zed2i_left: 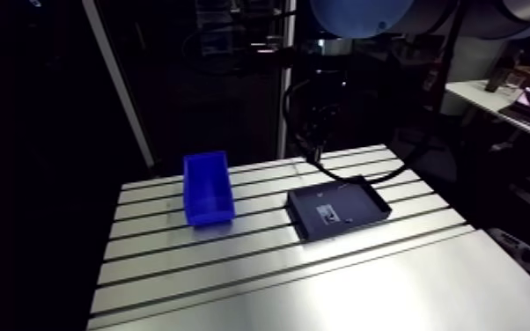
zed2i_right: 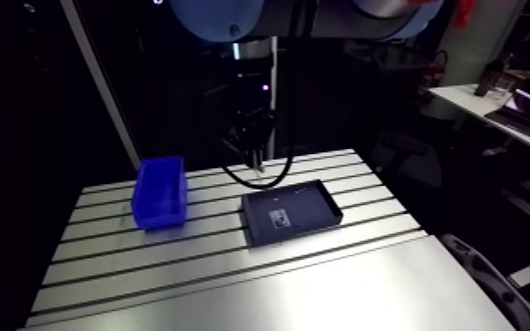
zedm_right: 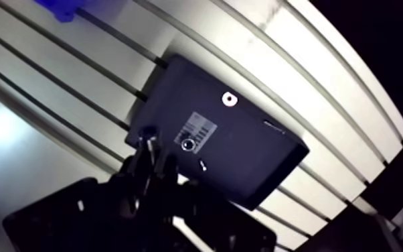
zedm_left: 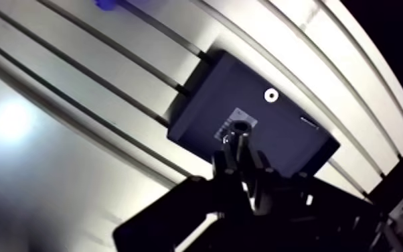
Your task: Pick up the M10 bolt from the tray and put it into the blue bin.
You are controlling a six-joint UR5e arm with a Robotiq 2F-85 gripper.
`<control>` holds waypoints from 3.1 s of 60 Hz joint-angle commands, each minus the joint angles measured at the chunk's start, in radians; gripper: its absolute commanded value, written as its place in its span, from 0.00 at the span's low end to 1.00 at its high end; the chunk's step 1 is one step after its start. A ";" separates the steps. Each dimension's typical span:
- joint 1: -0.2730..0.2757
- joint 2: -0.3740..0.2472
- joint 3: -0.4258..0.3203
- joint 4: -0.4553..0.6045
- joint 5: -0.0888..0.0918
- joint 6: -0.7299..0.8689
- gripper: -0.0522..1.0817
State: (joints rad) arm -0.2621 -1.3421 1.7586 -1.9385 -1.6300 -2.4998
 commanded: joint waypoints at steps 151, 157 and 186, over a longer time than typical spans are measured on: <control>0.354 0.398 -0.304 0.029 0.014 -0.315 0.97; 0.354 0.404 -0.304 0.028 0.014 -0.315 0.97; 0.354 0.434 -0.302 -0.004 0.005 -0.289 0.95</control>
State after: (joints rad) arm 0.0920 -0.9221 1.4537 -1.9142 -1.6189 -2.8095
